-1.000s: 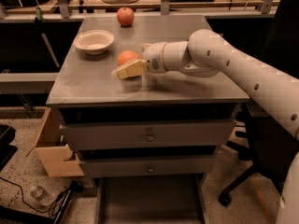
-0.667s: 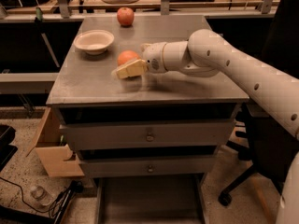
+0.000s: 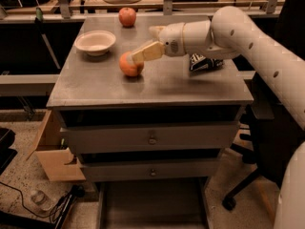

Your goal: Pick orange from bottom drawer and place on counter

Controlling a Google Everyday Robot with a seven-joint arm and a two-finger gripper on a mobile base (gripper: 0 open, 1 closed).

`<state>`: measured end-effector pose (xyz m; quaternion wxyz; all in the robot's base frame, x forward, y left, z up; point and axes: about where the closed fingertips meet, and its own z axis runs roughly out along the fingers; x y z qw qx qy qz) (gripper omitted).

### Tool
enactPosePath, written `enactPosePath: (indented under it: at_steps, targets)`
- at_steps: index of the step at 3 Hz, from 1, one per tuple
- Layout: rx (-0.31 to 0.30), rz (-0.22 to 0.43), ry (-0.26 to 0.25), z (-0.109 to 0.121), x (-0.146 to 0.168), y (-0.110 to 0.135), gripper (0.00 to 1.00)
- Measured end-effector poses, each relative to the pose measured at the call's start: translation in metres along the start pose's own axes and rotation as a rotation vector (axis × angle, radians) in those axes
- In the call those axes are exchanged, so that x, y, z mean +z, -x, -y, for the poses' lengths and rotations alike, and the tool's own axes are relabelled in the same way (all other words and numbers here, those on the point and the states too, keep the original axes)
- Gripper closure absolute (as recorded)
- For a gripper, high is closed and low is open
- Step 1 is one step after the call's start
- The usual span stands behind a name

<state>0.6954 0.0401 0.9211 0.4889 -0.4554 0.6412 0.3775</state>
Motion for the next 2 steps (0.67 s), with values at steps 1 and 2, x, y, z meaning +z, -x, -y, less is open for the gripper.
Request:
enactPosePath:
  at_steps: [1, 2]
  targets:
    - [-0.023, 0.079, 0.001, 0.005, -0.045, 0.036, 0.0]
    - [-0.011, 0.131, -0.132, 0.013, -0.095, 0.061, 0.0]
